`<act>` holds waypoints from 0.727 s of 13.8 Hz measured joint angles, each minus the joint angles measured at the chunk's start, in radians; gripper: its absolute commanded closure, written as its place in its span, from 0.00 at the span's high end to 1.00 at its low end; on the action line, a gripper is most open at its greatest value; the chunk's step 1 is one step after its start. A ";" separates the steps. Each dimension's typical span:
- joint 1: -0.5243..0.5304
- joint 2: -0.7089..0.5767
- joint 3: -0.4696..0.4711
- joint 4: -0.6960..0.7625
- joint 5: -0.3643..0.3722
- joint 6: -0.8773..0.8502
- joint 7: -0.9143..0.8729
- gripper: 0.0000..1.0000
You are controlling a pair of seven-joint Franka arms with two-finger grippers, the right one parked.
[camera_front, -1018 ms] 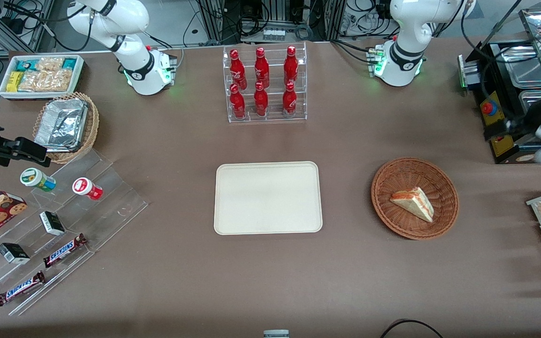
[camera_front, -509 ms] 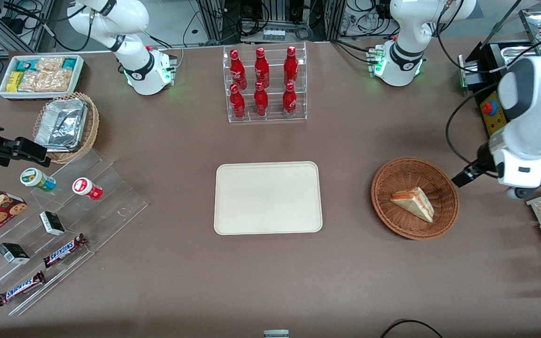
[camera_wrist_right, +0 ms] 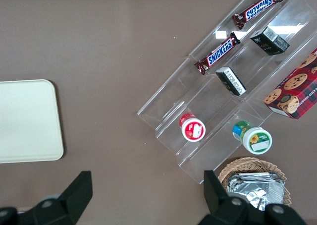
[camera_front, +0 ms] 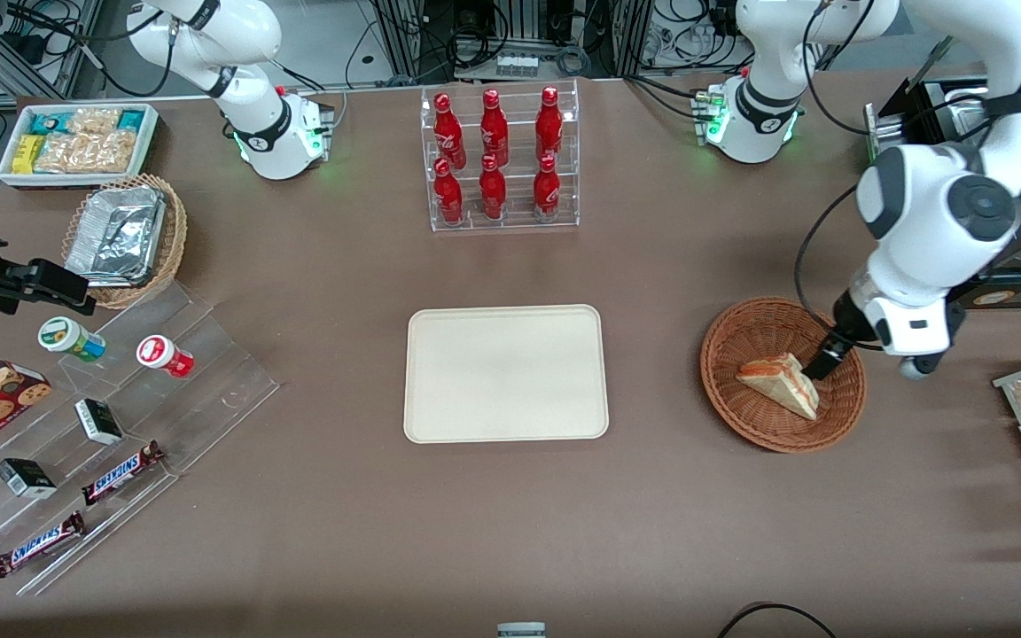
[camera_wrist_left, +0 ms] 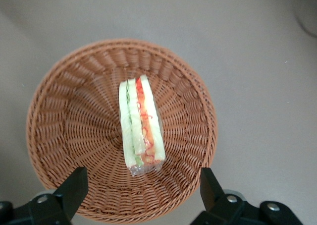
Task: Place sandwich from basket to tray
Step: 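Lower the left gripper and close it on the wrapped sandwich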
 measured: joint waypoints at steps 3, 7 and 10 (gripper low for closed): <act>-0.005 0.026 0.000 -0.023 0.000 0.020 -0.026 1.00; -0.005 0.082 0.000 -0.030 0.000 0.053 -0.028 1.00; -0.004 0.119 0.000 -0.030 0.000 0.094 -0.028 1.00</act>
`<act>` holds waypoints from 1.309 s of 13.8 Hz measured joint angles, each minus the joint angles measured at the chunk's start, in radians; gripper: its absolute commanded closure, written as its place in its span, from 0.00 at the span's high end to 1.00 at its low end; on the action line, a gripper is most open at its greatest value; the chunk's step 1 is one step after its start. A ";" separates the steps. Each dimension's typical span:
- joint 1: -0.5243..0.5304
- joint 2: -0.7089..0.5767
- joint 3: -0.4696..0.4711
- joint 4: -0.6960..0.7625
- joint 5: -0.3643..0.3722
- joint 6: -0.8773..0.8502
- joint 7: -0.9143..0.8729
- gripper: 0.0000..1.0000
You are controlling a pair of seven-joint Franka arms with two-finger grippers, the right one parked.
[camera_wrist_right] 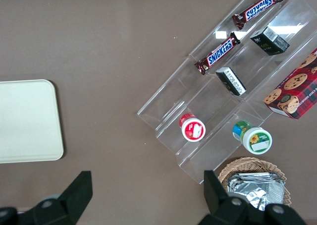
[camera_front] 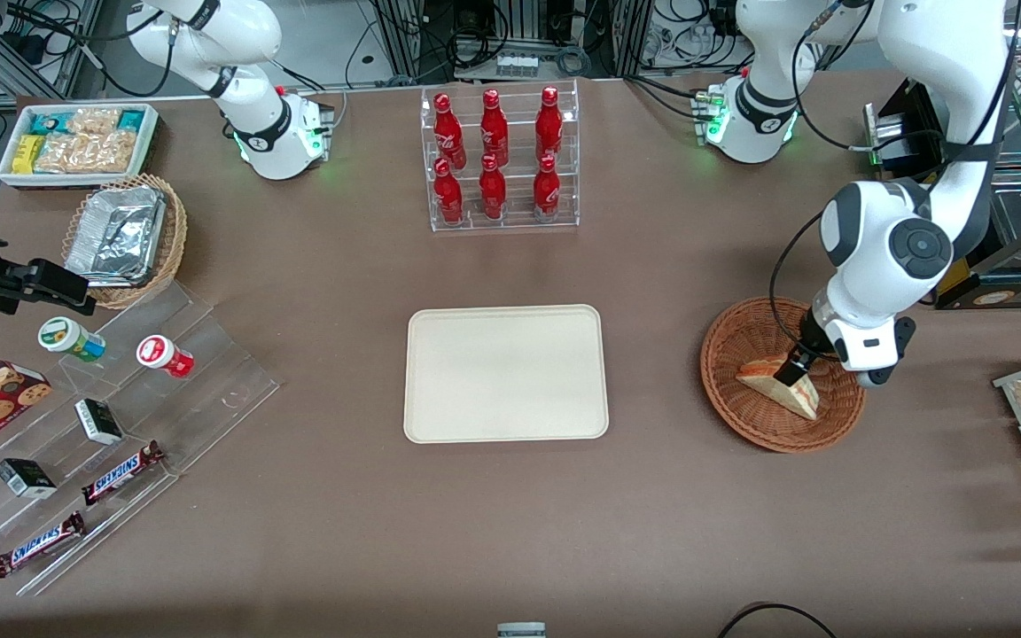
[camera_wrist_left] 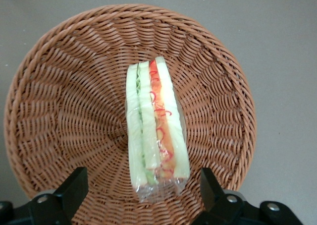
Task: Place sandwich from basket to tray
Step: 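Lower the left gripper and close it on the wrapped sandwich, then lift the sandwich and carry it toward the white tray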
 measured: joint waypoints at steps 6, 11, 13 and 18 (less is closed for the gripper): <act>0.000 0.057 0.000 0.000 0.000 0.084 -0.002 0.37; 0.000 0.061 0.000 0.003 0.000 0.092 -0.010 0.00; 0.000 0.058 0.000 0.008 0.000 0.094 -0.013 0.00; -0.001 -0.059 -0.028 0.094 0.036 -0.180 -0.013 0.00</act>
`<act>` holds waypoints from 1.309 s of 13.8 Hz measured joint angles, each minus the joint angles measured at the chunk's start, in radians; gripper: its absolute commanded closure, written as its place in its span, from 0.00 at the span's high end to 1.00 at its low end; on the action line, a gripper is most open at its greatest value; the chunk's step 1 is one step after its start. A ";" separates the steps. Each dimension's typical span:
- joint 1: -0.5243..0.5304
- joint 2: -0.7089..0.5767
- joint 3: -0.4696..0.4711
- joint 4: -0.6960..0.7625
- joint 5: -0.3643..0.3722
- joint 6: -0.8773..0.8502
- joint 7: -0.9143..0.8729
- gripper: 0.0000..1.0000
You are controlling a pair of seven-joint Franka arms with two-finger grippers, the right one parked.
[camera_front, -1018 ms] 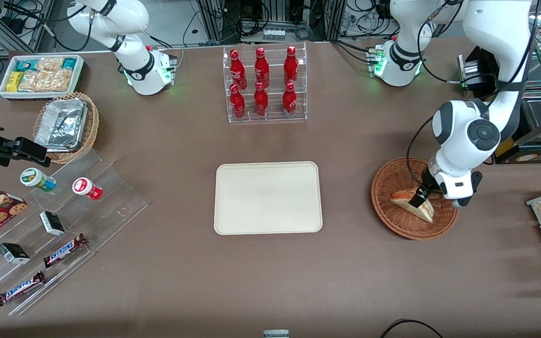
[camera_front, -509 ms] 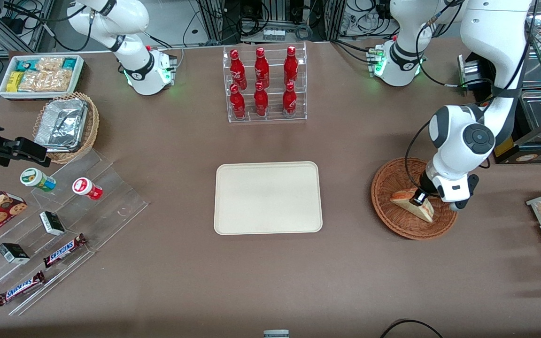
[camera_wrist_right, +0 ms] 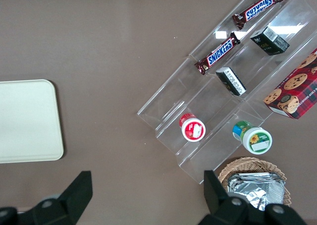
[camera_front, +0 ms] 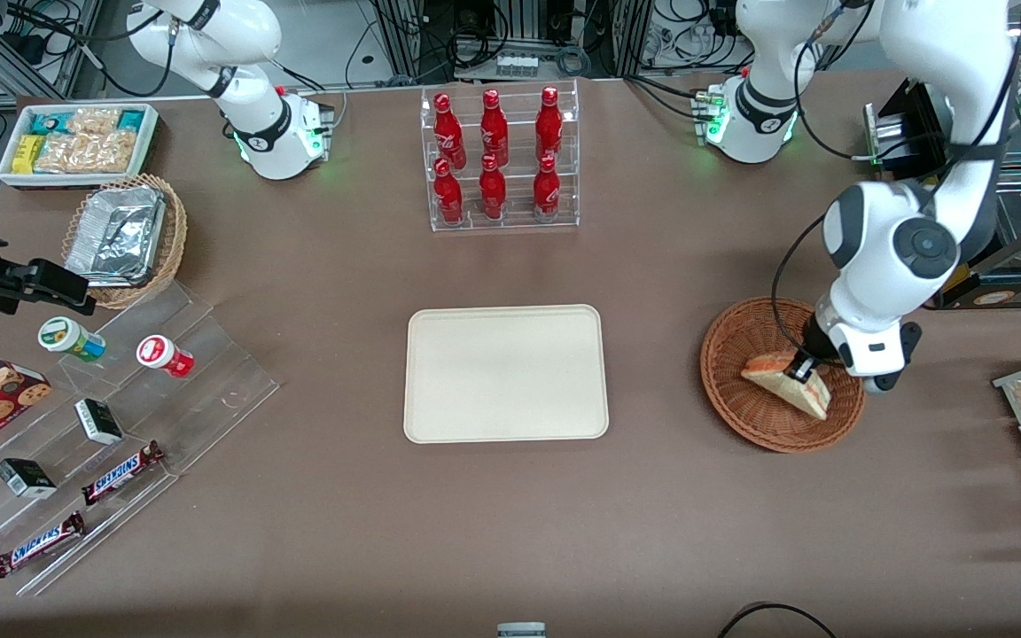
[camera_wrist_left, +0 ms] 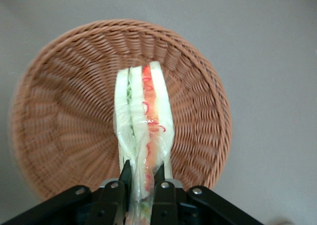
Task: Place sandwich from basket to tray
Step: 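Lift the sandwich and carry it toward the white tray, then lower the sandwich onto the tray center and open the left gripper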
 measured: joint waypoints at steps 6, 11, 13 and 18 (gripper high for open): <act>-0.005 -0.056 -0.225 0.230 0.042 -0.375 -0.006 0.00; -0.014 0.023 -0.460 0.309 0.043 -0.368 -0.008 0.00; -0.051 0.104 -0.501 0.380 0.044 -0.353 -0.008 0.00; -0.240 0.398 -0.503 0.591 0.184 -0.268 -0.043 0.00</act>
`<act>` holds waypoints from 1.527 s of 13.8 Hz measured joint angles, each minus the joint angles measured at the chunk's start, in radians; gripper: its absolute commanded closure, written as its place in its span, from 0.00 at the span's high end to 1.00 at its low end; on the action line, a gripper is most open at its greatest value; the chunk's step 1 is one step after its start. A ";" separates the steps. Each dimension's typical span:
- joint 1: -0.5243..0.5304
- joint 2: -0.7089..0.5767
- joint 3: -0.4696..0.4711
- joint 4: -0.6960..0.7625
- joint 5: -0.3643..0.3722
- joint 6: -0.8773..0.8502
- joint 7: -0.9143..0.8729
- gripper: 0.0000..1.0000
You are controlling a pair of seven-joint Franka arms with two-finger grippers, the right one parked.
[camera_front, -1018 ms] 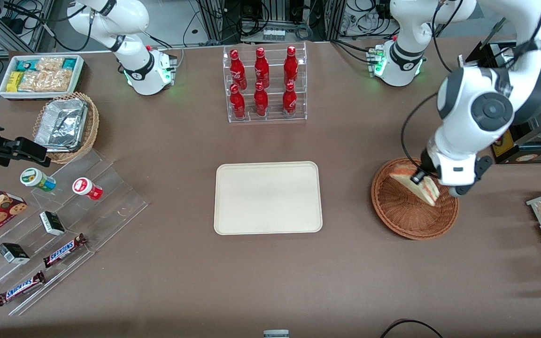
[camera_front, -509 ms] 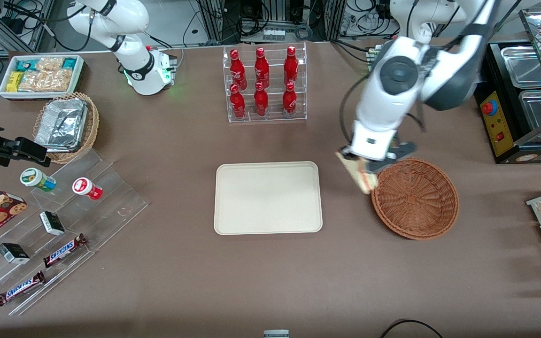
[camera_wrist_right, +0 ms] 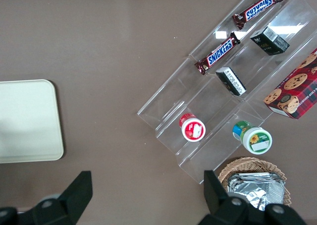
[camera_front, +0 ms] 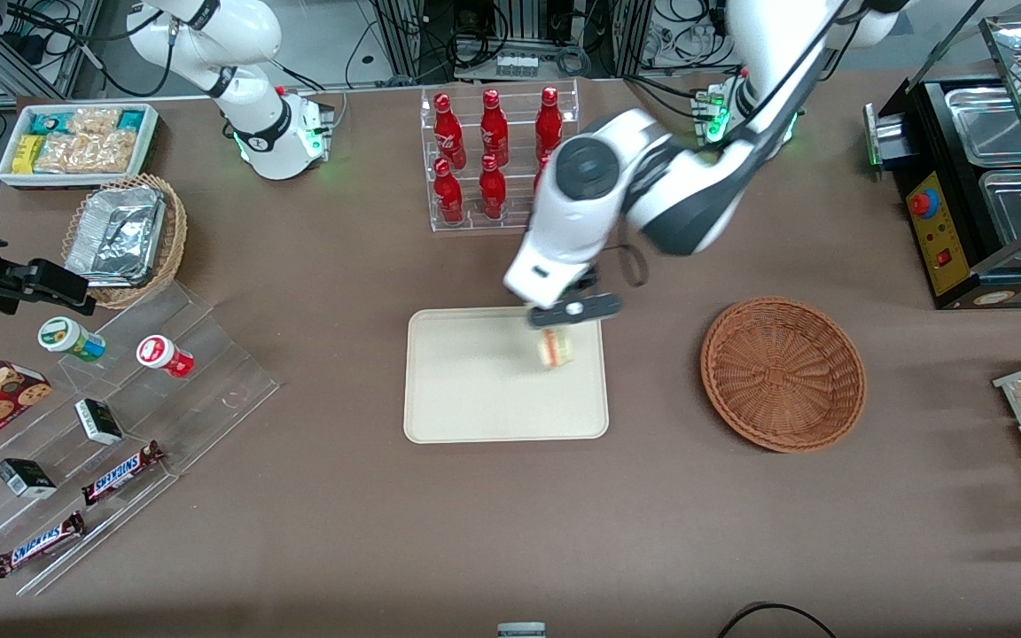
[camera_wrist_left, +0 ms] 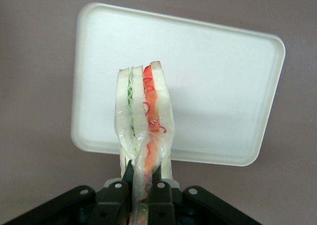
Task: Place sandwich from basket to tray
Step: 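Lower the sandwich onto the tray center and open the left gripper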
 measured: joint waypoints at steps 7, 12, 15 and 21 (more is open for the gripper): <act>-0.101 0.237 0.002 0.072 0.206 0.119 -0.045 0.00; -0.100 0.249 0.027 0.085 0.268 0.182 -0.045 0.00; -0.100 0.276 0.036 0.099 0.281 0.188 -0.042 0.11; -0.101 0.288 0.035 0.114 0.308 0.193 -0.041 0.99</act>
